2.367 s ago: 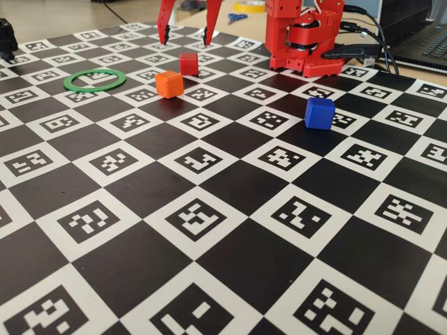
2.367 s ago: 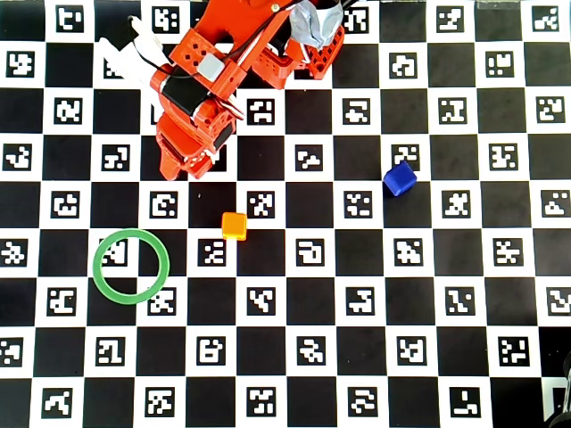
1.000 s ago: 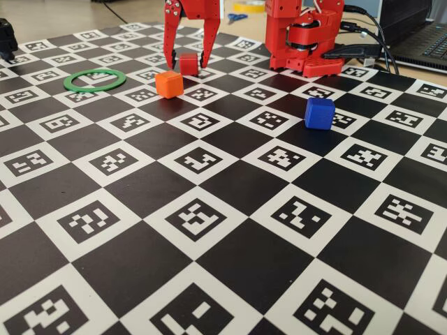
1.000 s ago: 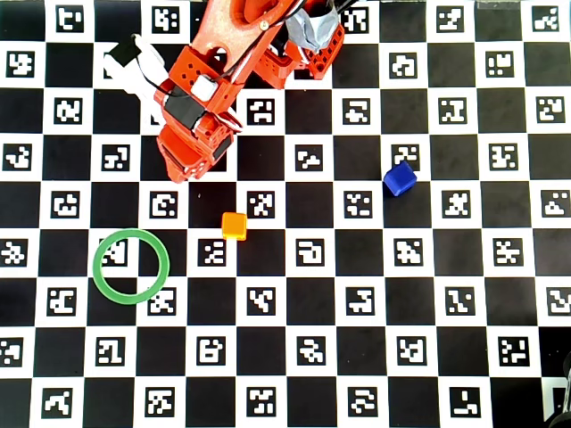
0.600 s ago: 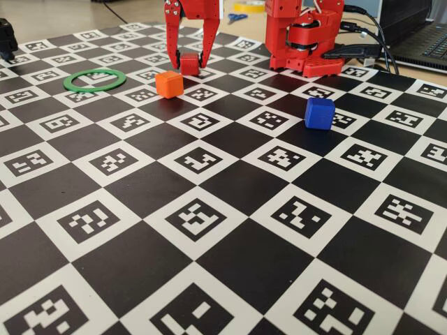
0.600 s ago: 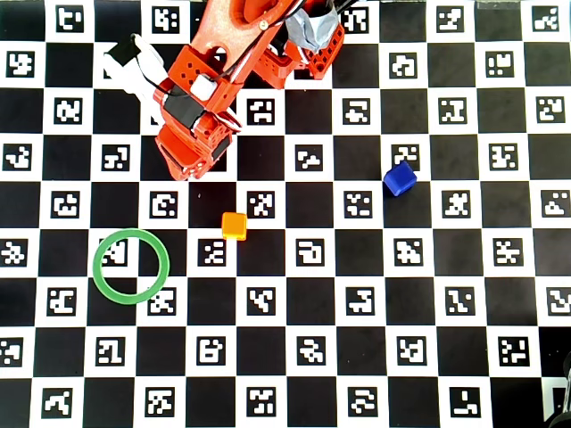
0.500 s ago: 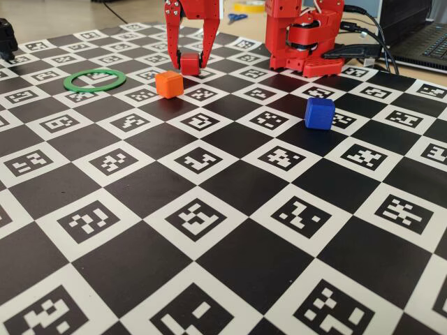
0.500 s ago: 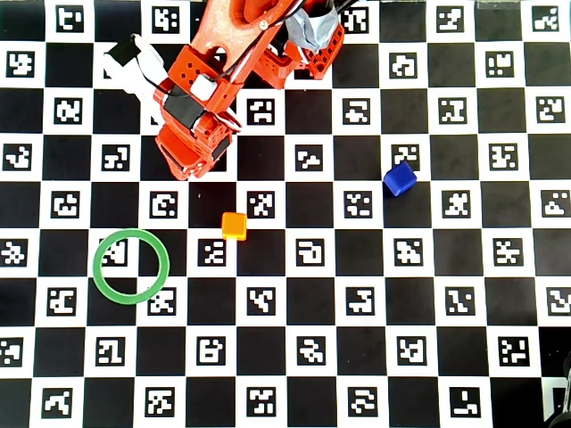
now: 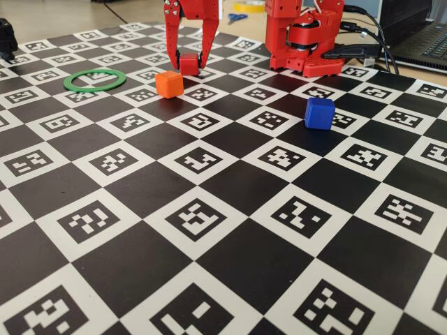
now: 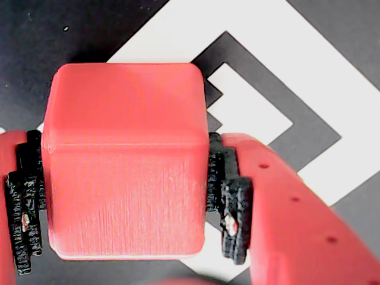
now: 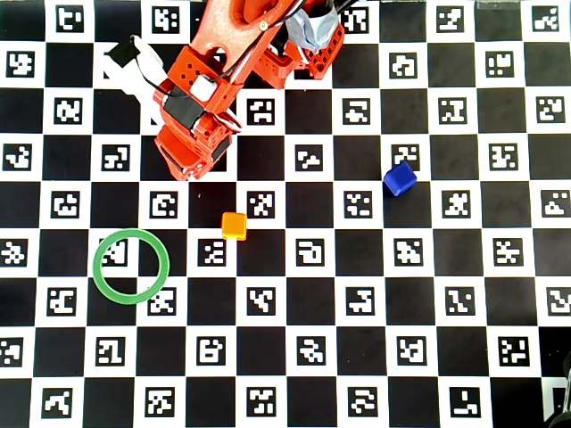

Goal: Grab the red cube then put it in the green circle then put the blue cube on top and finally the orange cube on top

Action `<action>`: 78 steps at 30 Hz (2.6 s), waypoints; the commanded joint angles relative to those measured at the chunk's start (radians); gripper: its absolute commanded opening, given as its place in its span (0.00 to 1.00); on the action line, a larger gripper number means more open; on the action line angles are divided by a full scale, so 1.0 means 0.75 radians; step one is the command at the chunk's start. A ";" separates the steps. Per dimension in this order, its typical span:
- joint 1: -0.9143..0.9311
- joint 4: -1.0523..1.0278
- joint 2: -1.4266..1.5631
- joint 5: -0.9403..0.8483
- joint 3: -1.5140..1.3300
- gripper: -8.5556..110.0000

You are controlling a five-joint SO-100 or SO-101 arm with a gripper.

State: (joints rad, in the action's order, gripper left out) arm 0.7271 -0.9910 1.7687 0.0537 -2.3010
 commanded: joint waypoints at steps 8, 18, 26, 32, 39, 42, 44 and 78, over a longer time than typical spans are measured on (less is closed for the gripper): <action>0.022 -0.004 0.006 -0.063 0.061 0.13; 0.076 -0.290 -0.012 -0.174 0.464 0.12; 0.092 -0.522 -0.151 -0.348 0.884 0.13; 0.102 -0.702 -0.274 -0.493 1.246 0.14; 0.072 -0.800 -0.430 -0.657 1.563 0.14; 0.045 -0.802 -0.489 -0.738 1.644 0.13; 0.029 -0.804 -0.532 -0.777 1.702 0.13; -0.047 -0.779 -1.231 -1.086 2.319 0.13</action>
State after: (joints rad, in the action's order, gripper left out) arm 0.6780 -1.5969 0.8084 -0.7532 -0.6519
